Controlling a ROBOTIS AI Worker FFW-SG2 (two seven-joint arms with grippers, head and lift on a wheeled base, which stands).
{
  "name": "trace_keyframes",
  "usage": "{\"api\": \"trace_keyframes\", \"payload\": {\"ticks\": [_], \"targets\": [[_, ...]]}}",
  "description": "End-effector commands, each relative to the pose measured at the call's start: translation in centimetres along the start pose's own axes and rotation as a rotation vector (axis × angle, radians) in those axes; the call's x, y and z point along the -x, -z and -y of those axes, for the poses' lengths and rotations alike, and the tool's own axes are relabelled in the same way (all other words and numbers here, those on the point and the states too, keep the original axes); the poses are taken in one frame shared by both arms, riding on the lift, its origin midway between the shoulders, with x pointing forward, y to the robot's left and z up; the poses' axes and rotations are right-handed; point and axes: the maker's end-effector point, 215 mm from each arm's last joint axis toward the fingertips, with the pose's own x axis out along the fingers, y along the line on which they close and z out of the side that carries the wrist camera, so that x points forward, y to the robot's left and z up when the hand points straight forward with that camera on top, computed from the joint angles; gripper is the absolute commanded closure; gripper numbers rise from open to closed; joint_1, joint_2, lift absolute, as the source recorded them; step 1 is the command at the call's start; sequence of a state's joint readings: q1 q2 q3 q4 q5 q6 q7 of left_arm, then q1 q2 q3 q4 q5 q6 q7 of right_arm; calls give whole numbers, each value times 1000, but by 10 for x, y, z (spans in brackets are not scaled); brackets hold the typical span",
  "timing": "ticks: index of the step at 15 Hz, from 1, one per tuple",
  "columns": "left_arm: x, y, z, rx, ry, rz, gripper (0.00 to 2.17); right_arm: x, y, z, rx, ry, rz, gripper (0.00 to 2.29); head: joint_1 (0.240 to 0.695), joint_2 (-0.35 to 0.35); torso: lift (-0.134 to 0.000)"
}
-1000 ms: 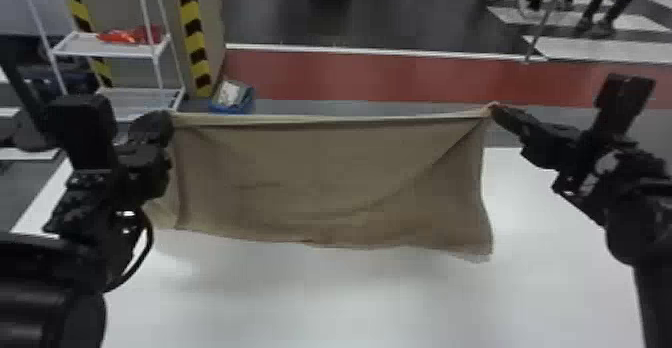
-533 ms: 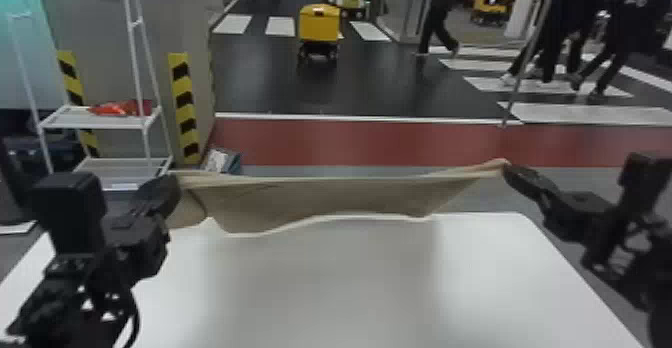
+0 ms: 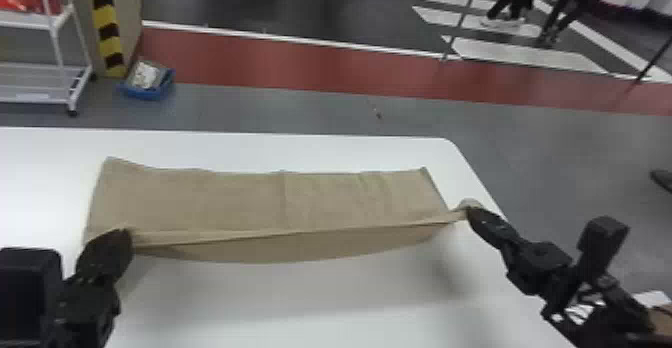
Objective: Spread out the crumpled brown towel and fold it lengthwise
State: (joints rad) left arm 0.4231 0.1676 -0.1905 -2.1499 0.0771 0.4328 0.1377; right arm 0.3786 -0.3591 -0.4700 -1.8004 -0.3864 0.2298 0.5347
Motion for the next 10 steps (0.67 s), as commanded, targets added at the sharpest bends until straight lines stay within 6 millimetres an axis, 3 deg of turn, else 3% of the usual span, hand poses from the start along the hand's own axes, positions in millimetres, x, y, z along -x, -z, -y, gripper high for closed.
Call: {"api": "trace_keyframes", "payload": {"ticks": [1,3,6,7,8,10], "targets": [[6,16,12,-10,16,-40,1467,5,15,1,-8,5,-45,1717,695,-325,-124],[12,31,15,-44,13,-97,1467,8,27,5,-1,14,-83,1717,695,-350,-124],[20,44,18,-71,11,-137,1467,20,36,25,-6,60,-107,1717,695,-350,-124],[20,47,15,-80,7,-149,1372,20,34,33,-9,80,-108,1717,695,-350,-124],[20,48,16,-86,15,-149,1045,20,35,38,-20,90,-115,1717,695,-350,-124],[22,52,16,-95,25,-157,599,18,37,41,-26,101,-129,1717,695,-350,-124]]}}
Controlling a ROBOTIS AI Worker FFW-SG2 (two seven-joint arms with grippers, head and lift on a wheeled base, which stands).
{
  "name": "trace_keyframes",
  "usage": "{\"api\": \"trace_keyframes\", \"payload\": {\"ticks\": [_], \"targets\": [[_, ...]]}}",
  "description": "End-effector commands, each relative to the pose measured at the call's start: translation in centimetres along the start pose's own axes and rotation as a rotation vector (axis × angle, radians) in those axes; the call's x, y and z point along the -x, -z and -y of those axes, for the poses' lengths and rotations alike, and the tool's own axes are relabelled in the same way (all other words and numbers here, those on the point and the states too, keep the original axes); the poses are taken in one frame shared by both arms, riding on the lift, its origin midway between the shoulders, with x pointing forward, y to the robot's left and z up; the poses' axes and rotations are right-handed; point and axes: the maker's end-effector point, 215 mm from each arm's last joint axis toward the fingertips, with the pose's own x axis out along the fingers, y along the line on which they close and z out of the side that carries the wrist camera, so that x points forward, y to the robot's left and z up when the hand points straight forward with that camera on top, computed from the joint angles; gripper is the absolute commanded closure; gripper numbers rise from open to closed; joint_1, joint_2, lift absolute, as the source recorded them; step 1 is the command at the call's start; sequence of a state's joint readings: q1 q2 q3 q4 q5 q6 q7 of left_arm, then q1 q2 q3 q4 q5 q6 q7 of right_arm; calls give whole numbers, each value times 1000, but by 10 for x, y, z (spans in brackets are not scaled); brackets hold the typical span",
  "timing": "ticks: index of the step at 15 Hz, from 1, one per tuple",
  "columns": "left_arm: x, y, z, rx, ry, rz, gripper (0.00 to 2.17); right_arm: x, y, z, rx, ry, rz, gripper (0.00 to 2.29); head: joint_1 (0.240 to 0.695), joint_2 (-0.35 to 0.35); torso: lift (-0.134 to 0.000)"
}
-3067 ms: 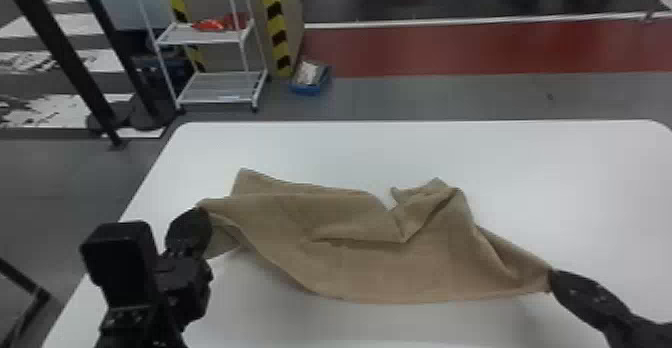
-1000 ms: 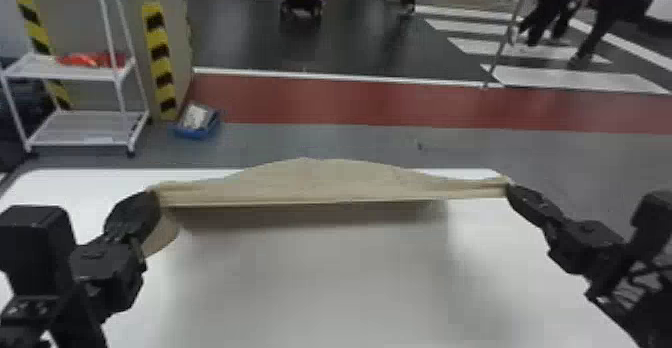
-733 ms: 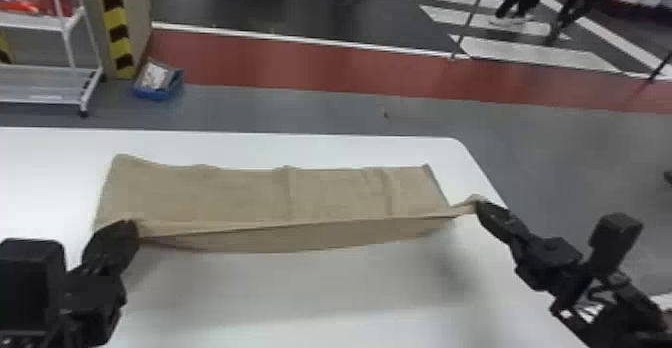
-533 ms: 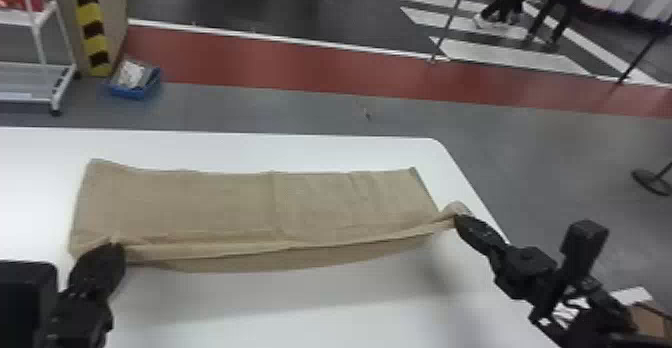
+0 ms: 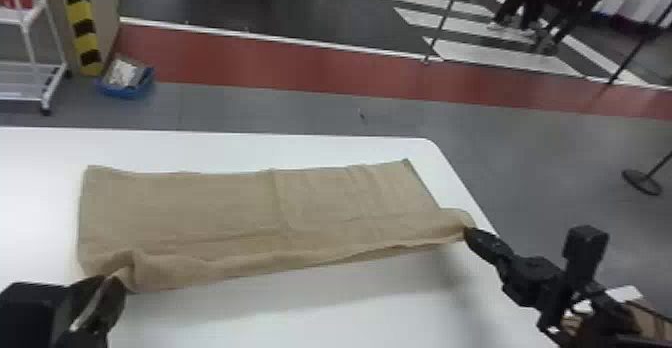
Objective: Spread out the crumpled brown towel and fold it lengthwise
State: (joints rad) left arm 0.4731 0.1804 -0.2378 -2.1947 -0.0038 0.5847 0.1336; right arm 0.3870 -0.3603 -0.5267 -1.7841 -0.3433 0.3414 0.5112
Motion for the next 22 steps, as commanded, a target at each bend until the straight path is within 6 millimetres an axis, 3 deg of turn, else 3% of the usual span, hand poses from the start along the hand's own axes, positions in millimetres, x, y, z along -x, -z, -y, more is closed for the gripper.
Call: {"api": "trace_keyframes", "payload": {"ticks": [1,2,6,12,15,20,22], "targets": [[5,8,-1,-19,6,-15,238,-2,2,5,-5,21,-10,1717,695,-350,-124],[8,11,-2,-26,9,-20,113,-4,3,7,-11,26,-13,1717,695,-350,-124],[29,18,-2,-9,42,-40,93,-8,9,2,-23,19,-21,1717,695,-350,-124],[20,40,5,-18,41,-96,221,-6,8,-4,-26,8,-14,1717,695,-350,-124],[9,48,12,-16,43,-116,397,-5,7,-4,-25,3,-9,1717,695,-350,-124],[7,48,-3,-22,-2,-132,1376,0,-1,4,-29,10,9,1717,695,-350,-124],[12,37,-11,-21,-28,-121,1423,3,-6,8,-33,14,20,1717,695,-350,-124]]}}
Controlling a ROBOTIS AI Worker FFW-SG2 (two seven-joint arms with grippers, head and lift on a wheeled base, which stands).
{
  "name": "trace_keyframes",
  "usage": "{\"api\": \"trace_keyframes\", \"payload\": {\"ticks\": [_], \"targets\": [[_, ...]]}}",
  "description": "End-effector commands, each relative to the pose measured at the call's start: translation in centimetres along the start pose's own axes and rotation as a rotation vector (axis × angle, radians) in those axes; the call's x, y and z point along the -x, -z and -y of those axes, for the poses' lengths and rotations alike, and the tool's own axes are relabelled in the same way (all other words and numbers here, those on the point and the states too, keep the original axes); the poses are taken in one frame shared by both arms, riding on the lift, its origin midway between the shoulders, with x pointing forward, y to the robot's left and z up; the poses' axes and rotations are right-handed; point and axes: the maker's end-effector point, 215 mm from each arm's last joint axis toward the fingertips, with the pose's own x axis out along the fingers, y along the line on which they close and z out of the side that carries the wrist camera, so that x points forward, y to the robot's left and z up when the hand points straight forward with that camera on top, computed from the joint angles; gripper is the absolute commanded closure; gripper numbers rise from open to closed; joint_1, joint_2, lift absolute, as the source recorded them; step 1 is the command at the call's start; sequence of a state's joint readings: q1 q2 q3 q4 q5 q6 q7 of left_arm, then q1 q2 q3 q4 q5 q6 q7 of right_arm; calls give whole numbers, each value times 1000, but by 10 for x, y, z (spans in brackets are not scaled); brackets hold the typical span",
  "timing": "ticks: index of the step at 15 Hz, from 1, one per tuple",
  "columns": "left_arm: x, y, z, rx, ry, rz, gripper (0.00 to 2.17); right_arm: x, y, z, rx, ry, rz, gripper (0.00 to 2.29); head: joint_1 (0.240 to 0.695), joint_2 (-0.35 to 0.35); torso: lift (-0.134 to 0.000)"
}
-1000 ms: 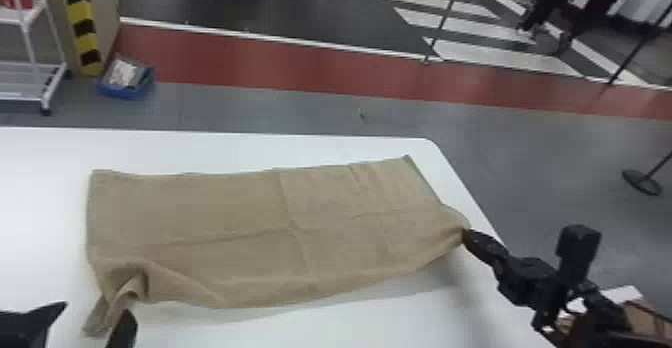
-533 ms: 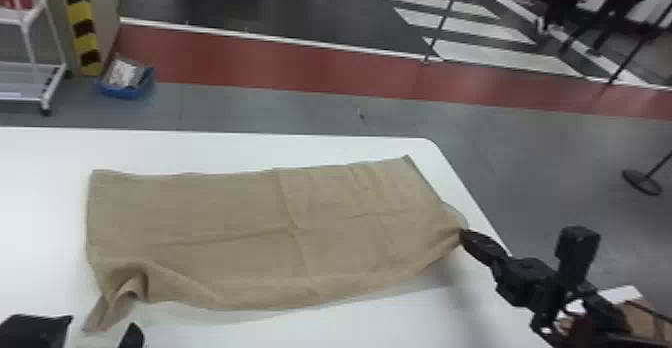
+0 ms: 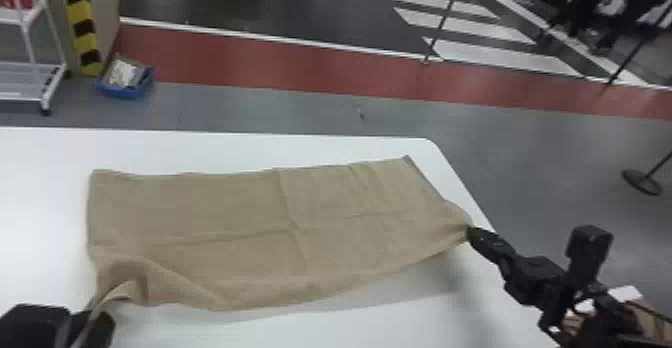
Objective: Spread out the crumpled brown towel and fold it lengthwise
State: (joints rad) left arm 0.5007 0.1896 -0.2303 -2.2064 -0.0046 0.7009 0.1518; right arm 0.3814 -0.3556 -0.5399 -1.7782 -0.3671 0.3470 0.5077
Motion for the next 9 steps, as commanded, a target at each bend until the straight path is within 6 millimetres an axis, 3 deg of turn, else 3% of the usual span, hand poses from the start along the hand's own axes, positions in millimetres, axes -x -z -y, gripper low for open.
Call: {"api": "trace_keyframes", "payload": {"ticks": [1,5,8,9], "targets": [[5,-13,-8,4,-22,20,1423,3,-4,6,-7,8,11,1717,695,-350,-124],[13,-47,-45,-6,-153,100,1420,8,-19,12,-11,19,38,1717,695,-350,-124],[29,-78,-57,-3,-186,162,1420,18,-34,12,-24,21,54,1717,695,-350,-124],[38,-79,-65,-23,-219,159,1420,20,-35,6,-33,11,52,1717,695,-350,-124]]}}
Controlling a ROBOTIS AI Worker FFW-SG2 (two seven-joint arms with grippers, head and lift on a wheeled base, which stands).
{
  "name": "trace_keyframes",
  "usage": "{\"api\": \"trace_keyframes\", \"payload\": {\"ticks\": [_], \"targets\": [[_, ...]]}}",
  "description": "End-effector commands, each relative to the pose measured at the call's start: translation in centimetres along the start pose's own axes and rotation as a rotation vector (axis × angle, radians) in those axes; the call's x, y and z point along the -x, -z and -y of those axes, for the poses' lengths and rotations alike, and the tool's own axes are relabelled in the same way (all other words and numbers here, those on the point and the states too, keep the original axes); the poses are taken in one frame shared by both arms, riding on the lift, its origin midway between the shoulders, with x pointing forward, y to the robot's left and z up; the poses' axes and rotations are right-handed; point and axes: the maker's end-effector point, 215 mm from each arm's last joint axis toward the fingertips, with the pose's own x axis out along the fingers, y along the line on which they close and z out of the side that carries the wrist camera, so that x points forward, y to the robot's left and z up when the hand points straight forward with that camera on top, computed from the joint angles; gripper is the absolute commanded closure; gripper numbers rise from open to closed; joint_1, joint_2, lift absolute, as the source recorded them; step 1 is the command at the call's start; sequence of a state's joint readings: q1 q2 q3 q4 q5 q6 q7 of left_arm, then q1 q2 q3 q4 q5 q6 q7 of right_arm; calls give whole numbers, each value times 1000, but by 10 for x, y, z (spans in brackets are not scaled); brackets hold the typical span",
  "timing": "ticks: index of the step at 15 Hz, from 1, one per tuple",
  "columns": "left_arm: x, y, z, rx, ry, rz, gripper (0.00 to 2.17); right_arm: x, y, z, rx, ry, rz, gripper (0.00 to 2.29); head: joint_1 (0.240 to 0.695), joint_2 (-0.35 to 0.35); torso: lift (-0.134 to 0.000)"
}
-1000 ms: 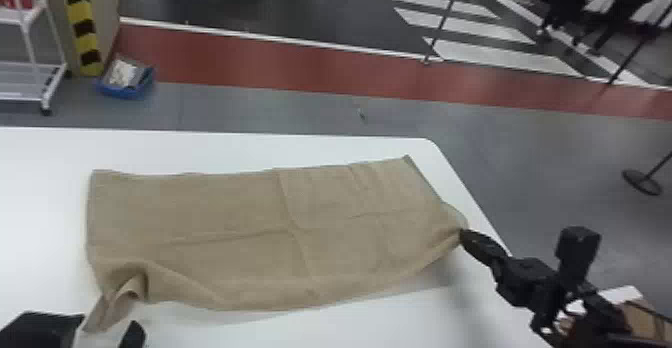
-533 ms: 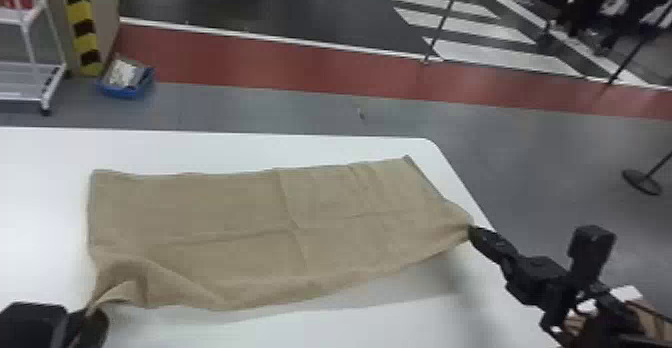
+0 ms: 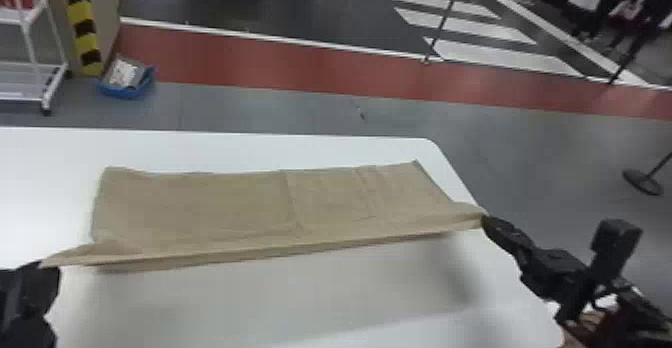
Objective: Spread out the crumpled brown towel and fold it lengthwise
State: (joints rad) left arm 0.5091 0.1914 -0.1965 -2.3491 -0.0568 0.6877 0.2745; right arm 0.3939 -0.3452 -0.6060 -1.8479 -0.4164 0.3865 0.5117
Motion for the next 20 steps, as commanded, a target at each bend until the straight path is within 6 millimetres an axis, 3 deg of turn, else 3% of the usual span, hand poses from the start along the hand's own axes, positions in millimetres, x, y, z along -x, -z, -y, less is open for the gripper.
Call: {"api": "trace_keyframes", "payload": {"ticks": [1,5,7,9,11,12,14,18,20], "targets": [[16,-5,-15,-46,-54,-5,1420,8,-3,-9,-12,-10,-8,1717,695,-350,-124],[35,4,-27,-112,-101,-74,1420,14,15,-24,-49,-21,-93,1710,695,-348,-124],[34,7,-25,-114,-92,-78,1416,10,42,-35,-38,-34,-166,1690,695,-339,-124],[28,15,-20,-119,-71,-93,1420,10,73,-51,-35,-59,-225,1399,695,-330,-124],[25,19,-15,-116,-57,-101,1420,14,86,-52,-34,-59,-252,1372,695,-318,-124],[23,19,-15,-117,-54,-97,1420,18,91,-52,-27,-60,-264,1052,695,-313,-124],[22,18,-14,-111,-42,-96,1420,24,94,-47,16,-59,-281,849,695,-313,-124],[17,18,-11,-101,-26,-94,1420,30,82,-19,131,-24,-254,853,695,-336,-124],[15,17,-9,-98,-19,-92,1416,29,75,-15,214,-19,-240,853,695,-350,-124]]}}
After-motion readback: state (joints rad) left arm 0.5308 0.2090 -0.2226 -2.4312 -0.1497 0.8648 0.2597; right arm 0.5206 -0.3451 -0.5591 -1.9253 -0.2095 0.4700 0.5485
